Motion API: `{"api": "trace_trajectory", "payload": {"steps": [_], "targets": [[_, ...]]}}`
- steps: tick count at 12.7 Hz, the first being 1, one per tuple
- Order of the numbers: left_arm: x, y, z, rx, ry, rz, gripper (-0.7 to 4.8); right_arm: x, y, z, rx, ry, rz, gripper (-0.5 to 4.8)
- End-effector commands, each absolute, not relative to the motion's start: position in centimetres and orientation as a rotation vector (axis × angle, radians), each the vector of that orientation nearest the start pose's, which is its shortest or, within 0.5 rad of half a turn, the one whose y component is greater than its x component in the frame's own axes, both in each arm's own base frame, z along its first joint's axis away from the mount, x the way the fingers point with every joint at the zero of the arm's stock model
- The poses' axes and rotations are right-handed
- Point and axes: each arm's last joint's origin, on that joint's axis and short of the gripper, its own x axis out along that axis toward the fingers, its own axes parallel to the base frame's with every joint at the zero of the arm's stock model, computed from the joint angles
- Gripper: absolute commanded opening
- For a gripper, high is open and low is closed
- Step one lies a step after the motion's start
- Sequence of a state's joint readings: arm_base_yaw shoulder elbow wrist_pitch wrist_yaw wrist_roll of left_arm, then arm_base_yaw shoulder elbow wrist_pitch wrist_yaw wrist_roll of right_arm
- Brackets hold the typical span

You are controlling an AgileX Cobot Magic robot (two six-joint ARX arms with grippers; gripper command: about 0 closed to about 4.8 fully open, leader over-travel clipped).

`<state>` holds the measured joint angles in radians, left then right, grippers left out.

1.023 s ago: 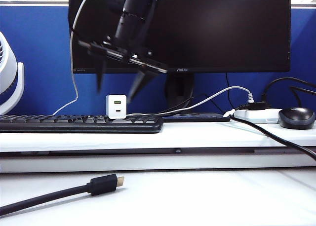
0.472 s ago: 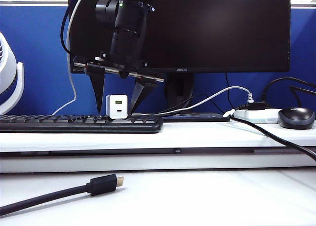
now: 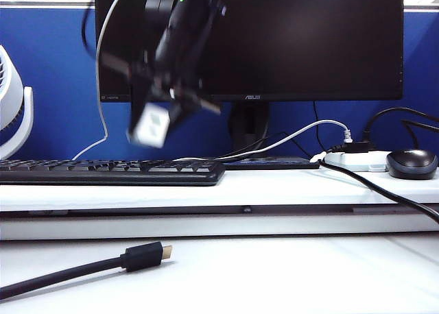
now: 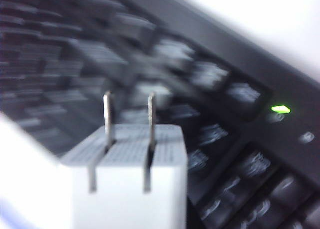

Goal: Pick up the Type-C charging cable and the charging base, insert one end of the Type-C charger into the corresponding slot on the base, and finally place the plugged-in charger back on the table.

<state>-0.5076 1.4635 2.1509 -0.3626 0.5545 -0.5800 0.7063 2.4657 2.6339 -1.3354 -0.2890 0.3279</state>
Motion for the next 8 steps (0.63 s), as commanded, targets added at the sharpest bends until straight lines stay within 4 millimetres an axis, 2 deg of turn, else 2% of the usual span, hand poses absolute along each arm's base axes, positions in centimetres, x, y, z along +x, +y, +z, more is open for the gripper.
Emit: {"api": "trace_trajectory", "payload": {"steps": [1,2,3,4,6,7,8], "targets": [[19.0,-12.3,60.1,-0.501,-0.057,-1.132,-0.06,36.7,26.8,38.0,0.203,1.101,0.782,-0.01],[18.9,-12.2,60.3,-0.5,-0.076,-1.136,-0.06,35.6,24.0,42.3,0.261,0.974,0.802,-0.01],[18.6,-12.1,60.8,-0.389,-0.211,-1.135,-0.06,32.0,18.0,51.5,0.505,0.65,0.856,-0.01],[18.6,-12.1,60.9,-0.336,-0.255,-1.138,-0.06,30.9,16.8,53.7,0.621,0.58,0.886,-0.01],[18.3,-12.1,61.2,-0.22,-0.343,-1.171,-0.06,29.5,15.3,56.8,0.804,0.489,0.985,-0.01],[17.7,-12.0,62.0,-0.07,-0.545,-1.215,-0.06,26.7,14.2,63.1,1.108,0.134,1.396,-0.01],[17.7,-12.0,62.0,-0.036,-0.573,-1.204,-0.06,26.7,14.1,63.3,1.171,0.155,1.4,-0.01]]}}
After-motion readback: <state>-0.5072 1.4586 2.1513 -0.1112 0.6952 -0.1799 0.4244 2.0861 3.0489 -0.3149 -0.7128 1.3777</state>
